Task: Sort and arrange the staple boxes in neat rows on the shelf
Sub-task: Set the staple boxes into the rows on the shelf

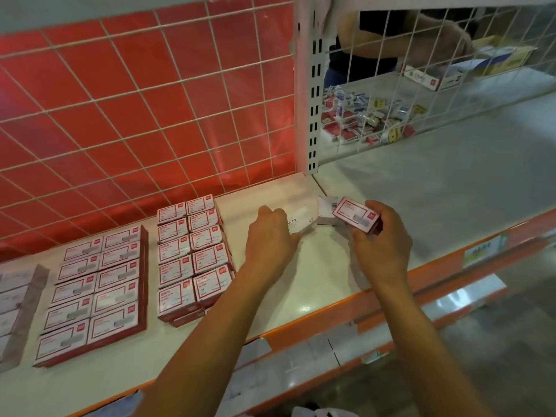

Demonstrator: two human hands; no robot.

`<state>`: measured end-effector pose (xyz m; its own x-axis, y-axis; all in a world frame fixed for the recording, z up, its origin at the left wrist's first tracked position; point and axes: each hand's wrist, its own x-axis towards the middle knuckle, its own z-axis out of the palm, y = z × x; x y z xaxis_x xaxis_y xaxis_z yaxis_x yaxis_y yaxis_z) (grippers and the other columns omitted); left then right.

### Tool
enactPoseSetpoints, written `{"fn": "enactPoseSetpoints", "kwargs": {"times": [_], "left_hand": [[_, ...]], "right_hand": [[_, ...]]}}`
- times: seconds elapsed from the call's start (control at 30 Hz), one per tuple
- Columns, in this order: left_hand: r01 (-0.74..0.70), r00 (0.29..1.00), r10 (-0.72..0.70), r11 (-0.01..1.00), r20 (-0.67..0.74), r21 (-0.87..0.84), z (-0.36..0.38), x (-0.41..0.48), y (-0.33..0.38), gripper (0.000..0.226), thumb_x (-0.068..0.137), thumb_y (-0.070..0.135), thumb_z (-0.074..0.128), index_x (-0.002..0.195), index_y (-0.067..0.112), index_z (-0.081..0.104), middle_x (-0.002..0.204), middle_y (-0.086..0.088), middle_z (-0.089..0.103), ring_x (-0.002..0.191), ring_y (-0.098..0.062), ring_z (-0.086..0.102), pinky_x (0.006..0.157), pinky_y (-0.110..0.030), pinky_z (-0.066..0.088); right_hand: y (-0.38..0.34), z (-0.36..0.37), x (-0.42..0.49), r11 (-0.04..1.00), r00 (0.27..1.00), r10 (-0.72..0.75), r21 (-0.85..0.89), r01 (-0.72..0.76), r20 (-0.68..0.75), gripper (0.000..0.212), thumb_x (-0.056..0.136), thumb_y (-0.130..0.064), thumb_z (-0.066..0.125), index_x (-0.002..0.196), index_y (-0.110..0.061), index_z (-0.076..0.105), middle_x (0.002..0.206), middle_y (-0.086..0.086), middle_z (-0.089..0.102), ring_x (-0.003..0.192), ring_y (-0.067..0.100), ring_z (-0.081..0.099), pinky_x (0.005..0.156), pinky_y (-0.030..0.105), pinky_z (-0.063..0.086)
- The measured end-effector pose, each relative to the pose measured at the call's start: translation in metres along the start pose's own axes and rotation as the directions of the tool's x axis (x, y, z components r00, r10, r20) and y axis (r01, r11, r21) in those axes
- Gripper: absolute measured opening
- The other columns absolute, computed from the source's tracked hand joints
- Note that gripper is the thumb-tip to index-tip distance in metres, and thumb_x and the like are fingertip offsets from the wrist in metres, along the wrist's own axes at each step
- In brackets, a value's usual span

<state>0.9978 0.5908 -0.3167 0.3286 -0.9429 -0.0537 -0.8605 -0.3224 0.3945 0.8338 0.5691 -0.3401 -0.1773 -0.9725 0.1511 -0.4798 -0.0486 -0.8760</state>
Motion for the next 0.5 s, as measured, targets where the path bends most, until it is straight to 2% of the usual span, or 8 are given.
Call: {"fn": "enactPoseSetpoints", "kwargs": {"times": [0.07,0.17,0.23,0.33,0.5], "left_hand": [[-0.027,1.0,0.027,1.0,-0.011,-0.016,-0.009,-0.006,-0.004,0.037,0.086,0.033,0.067,0.115,0.011,0.061,0.109,-0.008,0.05,0.089,-0.023,0.053,0.068,-0.025,0.037],[-0.053,0.998,0.053,0.998,-0.038,-0.018,-0.024,-0.016,-0.014,0.032,0.088,0.029,0.066,0.113,0.012,0.06,0.112,-0.009,0.051,0.089,-0.019,0.048,0.069,-0.022,0.029],[-0.055,0.997,0.055,0.998,-0.058,-0.013,-0.032,-0.023,-0.023,0.029,0.086,0.029,0.068,0.109,0.011,0.061,0.109,-0.01,0.053,0.096,-0.023,0.052,0.069,-0.023,0.029],[-0.036,0.996,0.036,0.999,-0.087,0.001,-0.048,-0.035,-0.04,0.03,0.085,0.03,0.068,0.109,0.013,0.062,0.108,-0.009,0.054,0.097,-0.023,0.052,0.069,-0.024,0.03],[-0.001,0.992,-0.001,1.0,-0.127,-0.013,-0.07,-0.057,-0.079,0.039,0.086,0.03,0.067,0.123,0.017,0.06,0.115,-0.006,0.054,0.104,-0.021,0.051,0.073,-0.021,0.03]], "right_hand": [[-0.007,0.0,-0.004,0.998,1.0,-0.001,0.058,-0.001,0.029,0.043,0.083,-0.004,0.065,0.123,-0.016,0.056,0.121,0.002,0.06,0.109,0.018,0.057,0.089,0.026,0.047],[-0.02,0.005,-0.013,0.988,0.994,0.019,0.148,-0.035,0.108,0.046,0.082,0.0,0.065,0.123,-0.02,0.056,0.119,-0.003,0.06,0.105,0.009,0.057,0.085,0.016,0.046],[-0.027,0.011,-0.021,0.983,0.989,-0.018,0.181,-0.009,0.147,0.048,0.08,0.001,0.068,0.121,-0.021,0.057,0.121,-0.002,0.059,0.106,0.009,0.058,0.085,0.016,0.047],[-0.037,0.022,-0.033,0.974,0.979,-0.078,0.223,0.034,0.191,0.049,0.08,0.004,0.068,0.121,-0.021,0.056,0.12,-0.002,0.056,0.102,0.005,0.056,0.077,0.008,0.047],[-0.055,0.043,-0.055,0.968,0.954,-0.136,0.242,0.07,0.269,0.052,0.079,0.005,0.068,0.122,-0.021,0.056,0.121,-0.001,0.056,0.1,0.005,0.056,0.084,0.018,0.05]]}}
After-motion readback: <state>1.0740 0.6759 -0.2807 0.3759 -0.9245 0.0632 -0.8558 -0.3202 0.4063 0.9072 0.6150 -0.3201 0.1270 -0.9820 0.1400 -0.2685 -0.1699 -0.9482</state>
